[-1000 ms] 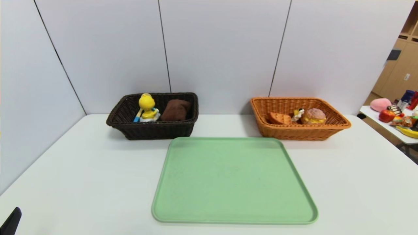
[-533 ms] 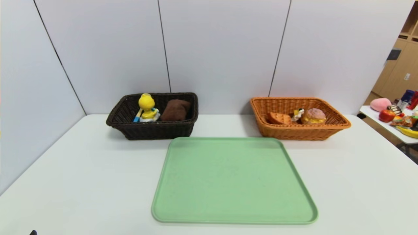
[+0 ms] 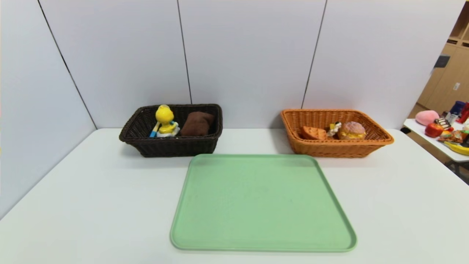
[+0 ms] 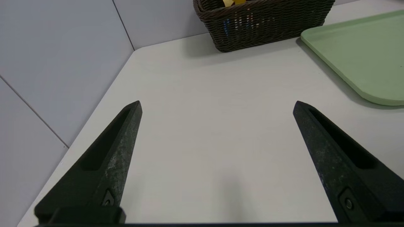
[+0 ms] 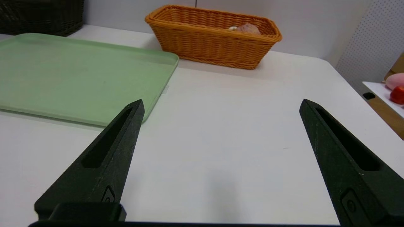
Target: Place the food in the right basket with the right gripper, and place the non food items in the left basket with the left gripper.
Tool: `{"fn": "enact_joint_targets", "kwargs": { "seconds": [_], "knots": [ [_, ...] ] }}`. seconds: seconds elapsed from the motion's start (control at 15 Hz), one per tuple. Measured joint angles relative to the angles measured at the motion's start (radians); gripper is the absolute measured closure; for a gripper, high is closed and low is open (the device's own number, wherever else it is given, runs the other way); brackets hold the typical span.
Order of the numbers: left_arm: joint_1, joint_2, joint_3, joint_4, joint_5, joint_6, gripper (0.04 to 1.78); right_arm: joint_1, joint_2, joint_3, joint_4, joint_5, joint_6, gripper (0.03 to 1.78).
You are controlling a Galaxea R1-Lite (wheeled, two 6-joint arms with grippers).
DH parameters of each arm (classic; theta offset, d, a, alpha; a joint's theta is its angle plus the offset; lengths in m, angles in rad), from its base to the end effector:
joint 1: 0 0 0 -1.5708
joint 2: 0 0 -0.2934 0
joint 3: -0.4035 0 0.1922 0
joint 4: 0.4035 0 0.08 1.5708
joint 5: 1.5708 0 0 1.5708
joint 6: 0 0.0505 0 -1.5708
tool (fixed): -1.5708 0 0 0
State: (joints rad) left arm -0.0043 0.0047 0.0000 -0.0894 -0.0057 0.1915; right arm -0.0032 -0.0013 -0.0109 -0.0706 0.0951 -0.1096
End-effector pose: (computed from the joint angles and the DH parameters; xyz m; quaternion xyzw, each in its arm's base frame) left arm 0.0138 -0.0003 0.0871 0.0955 -0.0426 -0.0009 0.9945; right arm 0.0123 0.0048 0.0880 -0.0567 -0.0438 0.0436 0.9965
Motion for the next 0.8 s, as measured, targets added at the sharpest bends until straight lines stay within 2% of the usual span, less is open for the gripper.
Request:
{"fn": "enact_joint_targets", "kwargs": {
  "seconds": [0.2, 0.4, 0.53, 0.67, 0.73, 0.8],
  "knots": [
    [0.0, -0.005, 0.0, 0.075, -0.027, -0.017, 0.13, 0.0, 0.0, -0.019, 0.099, -0.043, 0.029, 0.11],
    [0.0, -0.007, 0.0, 0.106, -0.022, -0.099, 0.13, 0.0, 0.0, -0.024, 0.106, -0.077, 0.125, 0.11],
    [0.0, -0.007, 0.0, 0.1, 0.005, -0.179, 0.13, 0.0, 0.0, -0.022, 0.106, -0.098, 0.255, 0.11],
    [0.0, -0.006, 0.0, 0.099, 0.007, -0.189, 0.13, 0.0, 0.0, -0.017, 0.105, -0.104, 0.447, 0.11],
    [0.001, -0.006, 0.0, 0.098, 0.007, -0.189, 0.13, 0.0, 0.0, -0.016, 0.104, -0.106, 0.507, 0.11],
    [0.001, -0.006, 0.0, 0.097, 0.007, -0.19, 0.13, 0.0, 0.0, -0.015, 0.099, -0.106, 0.513, 0.11]
  ]
}}
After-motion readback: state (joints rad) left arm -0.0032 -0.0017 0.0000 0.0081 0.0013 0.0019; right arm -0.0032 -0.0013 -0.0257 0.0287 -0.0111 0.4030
